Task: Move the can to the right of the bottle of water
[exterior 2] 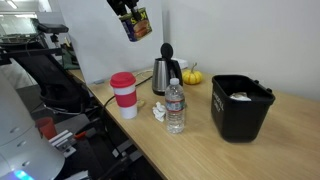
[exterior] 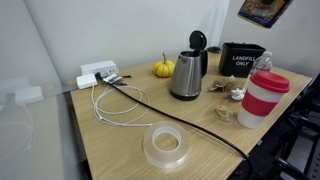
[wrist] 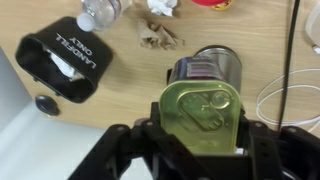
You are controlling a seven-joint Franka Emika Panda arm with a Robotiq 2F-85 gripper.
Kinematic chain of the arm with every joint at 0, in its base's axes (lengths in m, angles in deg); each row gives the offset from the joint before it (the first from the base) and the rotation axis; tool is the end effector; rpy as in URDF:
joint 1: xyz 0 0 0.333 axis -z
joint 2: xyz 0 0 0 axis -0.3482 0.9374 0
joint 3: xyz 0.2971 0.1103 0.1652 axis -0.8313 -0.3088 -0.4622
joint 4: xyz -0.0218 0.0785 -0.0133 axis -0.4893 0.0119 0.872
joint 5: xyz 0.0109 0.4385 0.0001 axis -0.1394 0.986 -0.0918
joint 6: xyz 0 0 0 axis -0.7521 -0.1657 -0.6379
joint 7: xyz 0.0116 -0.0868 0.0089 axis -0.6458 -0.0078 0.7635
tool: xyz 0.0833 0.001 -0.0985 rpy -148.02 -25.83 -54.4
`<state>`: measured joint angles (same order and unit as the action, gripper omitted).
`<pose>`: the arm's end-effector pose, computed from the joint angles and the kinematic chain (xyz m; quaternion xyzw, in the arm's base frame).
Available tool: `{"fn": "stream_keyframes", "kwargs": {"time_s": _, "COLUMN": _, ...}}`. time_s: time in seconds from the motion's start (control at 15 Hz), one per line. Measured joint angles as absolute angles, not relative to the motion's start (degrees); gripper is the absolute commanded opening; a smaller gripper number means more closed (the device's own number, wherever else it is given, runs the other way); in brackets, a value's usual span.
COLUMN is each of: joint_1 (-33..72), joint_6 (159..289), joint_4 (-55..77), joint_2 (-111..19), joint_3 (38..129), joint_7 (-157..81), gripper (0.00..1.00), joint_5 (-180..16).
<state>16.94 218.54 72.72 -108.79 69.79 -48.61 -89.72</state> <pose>0.3562 0.0758 0.4943 0.9739 0.0134 0.2037 0.0992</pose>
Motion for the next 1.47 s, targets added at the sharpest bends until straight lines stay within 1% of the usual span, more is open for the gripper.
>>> {"fn": "stream_keyframes", "kwargs": {"time_s": 0.07, "joint_1": 18.68, "joint_6": 216.0, "joint_4": 73.32, "joint_2": -111.09, "joint_3": 70.1, "joint_7": -49.66, "gripper": 0.64, "joint_5": -89.72}}
{"fn": "stream_keyframes", "kwargs": {"time_s": 0.2, "joint_1": 21.23, "joint_6": 212.15, "joint_4": 74.21, "joint_2": -114.74, "joint_3": 70.22, "joint_7": -51.67, "gripper": 0.64, "joint_5": -89.72}}
{"fn": "stream_keyframes", "kwargs": {"time_s": 0.6, "joint_1": 21.55, "joint_6": 211.89, "joint_4": 75.03, "joint_2": -115.94, "joint_3": 69.67, "joint_7": -53.41, "gripper": 0.64, "joint_5": -89.71}}
{"fn": "stream_keyframes", "kwargs": {"time_s": 0.67, "joint_1": 21.55, "joint_6": 211.89, "joint_4": 75.04, "joint_2": -115.94, "joint_3": 69.67, "joint_7": -53.41, "gripper": 0.39, "joint_5": -89.71}}
{"fn": "stream_keyframes", "kwargs": {"time_s": 0.87, "joint_1": 21.73, "joint_6": 211.89, "joint_4": 75.23, "joint_2": -115.94, "joint_3": 69.67, "joint_7": -53.81, "gripper": 0.39, "joint_5": -89.71}}
{"fn": "stream_keyframes", "kwargs": {"time_s": 1.0, "joint_1": 23.8, "joint_6": 211.89, "joint_4": 75.83, "joint_2": -115.91, "joint_3": 69.71, "joint_7": -56.85, "gripper": 0.39, "joint_5": -89.8}}
{"fn": "stream_keyframes", "kwargs": {"time_s": 1.47, "joint_1": 39.11, "joint_6": 211.97, "joint_4": 78.64, "joint_2": -113.77, "joint_3": 70.79, "joint_7": -67.22, "gripper": 0.39, "joint_5": -90.72}}
